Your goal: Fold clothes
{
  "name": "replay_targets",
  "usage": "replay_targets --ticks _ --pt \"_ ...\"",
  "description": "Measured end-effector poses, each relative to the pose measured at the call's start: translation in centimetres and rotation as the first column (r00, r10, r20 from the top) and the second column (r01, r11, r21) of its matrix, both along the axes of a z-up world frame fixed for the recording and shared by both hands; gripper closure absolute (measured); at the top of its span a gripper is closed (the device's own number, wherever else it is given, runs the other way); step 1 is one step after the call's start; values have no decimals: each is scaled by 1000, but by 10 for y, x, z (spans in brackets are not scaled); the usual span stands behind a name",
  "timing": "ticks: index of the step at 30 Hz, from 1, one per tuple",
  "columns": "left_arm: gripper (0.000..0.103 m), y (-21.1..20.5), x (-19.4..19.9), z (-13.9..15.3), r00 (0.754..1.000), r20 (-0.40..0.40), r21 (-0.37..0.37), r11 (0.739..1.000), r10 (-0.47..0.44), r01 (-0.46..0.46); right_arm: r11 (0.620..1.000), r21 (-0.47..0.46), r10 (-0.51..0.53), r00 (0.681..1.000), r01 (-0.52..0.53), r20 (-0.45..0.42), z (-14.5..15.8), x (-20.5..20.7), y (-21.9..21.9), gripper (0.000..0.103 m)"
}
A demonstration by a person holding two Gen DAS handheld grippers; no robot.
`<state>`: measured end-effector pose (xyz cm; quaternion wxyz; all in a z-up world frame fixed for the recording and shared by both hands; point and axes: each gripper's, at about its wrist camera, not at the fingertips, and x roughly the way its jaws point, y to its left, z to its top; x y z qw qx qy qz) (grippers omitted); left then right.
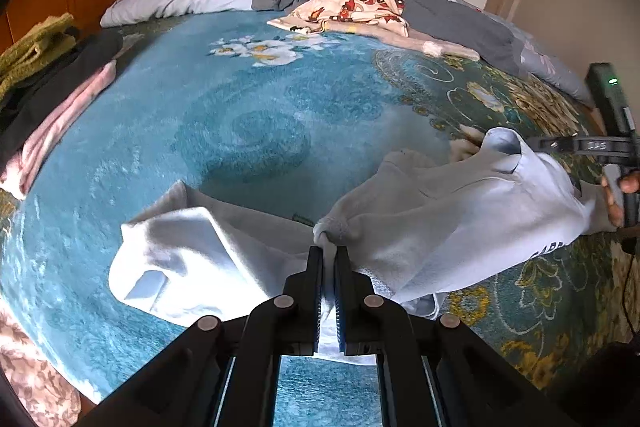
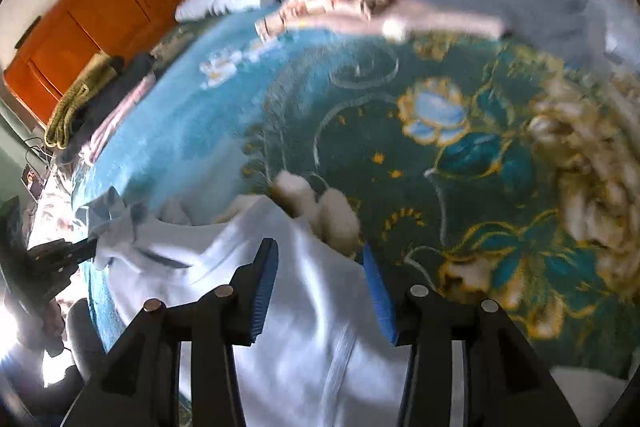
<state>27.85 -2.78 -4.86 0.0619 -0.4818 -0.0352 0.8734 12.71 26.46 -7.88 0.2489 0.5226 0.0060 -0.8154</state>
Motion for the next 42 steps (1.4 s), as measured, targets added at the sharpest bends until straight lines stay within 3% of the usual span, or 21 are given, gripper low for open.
replay_targets --ticks 4,7,8,9,11,14,18,21,27,32,36,42 --pt "96 -1 0 -5 1000 17 7 1000 5 -5 998 38 38 997 -41 68 -24 -22 -8 57" --pt "96 0 -1 -9 999 31 3 1000 6 -6 994 90 53 998 -57 47 -27 -20 -15 57" --pt "96 1 0 -9 999 32 0 1000 7 -7 993 99 56 997 -60 43 -27 -18 -17 63" --pt "96 1 0 -8 999 31 -2 1000 6 -6 993 100 64 997 -68 45 -26 -15 -19 78" --pt "96 2 1 -7 1000 29 -7 1000 8 -8 990 108 80 996 -85 45 -24 -8 -24 91" --pt "96 1 6 -4 1000 13 -14 1000 20 -20 987 134 87 996 -88 12 -16 4 -29 97" --pt "97 1 9 9 999 -30 -35 999 28 -30 989 146 39 992 -21 -124 18 16 -24 99" --pt "97 4 5 27 996 -78 -72 997 31 -37 987 157 25 970 14 -242 53 23 -23 99" --pt "97 8 -11 86 977 -209 -123 990 45 -72 968 236 47 872 80 -488 120 35 -37 101" --pt "102 13 -15 150 933 -359 -157 982 41 -104 980 178 20 857 84 -515 145 33 -35 102" --pt "101 14 -12 193 904 -427 -137 986 26 -94 988 132 -2 845 85 -534 164 32 -32 101" --pt "101 9 -9 177 930 -368 -135 988 15 -69 994 61 -36 826 85 -562 194 30 -29 101"
